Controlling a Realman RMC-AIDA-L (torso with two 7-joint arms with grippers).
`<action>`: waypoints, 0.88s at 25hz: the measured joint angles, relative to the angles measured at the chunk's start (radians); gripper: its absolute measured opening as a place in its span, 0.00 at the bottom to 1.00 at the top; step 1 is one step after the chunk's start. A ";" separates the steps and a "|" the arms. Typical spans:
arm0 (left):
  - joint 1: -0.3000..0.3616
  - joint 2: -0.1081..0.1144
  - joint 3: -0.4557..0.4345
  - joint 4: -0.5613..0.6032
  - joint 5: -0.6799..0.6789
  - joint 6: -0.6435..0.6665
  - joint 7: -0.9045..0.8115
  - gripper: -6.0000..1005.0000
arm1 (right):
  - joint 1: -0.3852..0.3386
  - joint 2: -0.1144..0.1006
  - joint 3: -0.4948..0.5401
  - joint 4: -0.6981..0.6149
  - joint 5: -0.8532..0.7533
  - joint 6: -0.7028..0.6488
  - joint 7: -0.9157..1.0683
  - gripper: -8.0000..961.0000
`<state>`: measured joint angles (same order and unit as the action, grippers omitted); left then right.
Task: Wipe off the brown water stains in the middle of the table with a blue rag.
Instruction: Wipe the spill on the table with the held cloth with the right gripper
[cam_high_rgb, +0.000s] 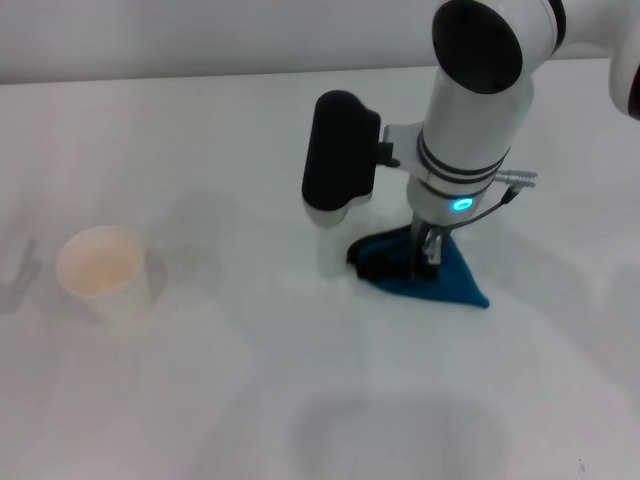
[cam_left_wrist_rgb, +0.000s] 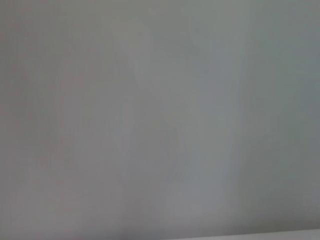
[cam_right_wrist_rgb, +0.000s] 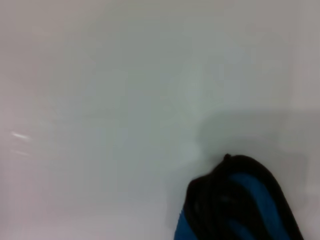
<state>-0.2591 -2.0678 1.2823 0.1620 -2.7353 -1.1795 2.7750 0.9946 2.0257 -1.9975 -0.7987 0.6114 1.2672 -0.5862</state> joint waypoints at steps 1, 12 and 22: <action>0.000 0.000 0.000 0.000 0.000 0.000 0.000 0.87 | 0.004 0.000 0.005 0.023 -0.011 -0.016 0.005 0.07; 0.004 0.000 0.000 0.001 0.002 -0.001 0.000 0.87 | -0.069 0.002 0.017 -0.145 0.041 0.072 -0.011 0.07; 0.003 0.000 0.000 0.001 0.002 -0.008 0.000 0.87 | -0.101 0.002 -0.097 -0.290 0.242 0.206 -0.037 0.06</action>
<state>-0.2565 -2.0678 1.2824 0.1626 -2.7334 -1.1871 2.7749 0.8940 2.0279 -2.0950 -1.0890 0.8530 1.4733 -0.6227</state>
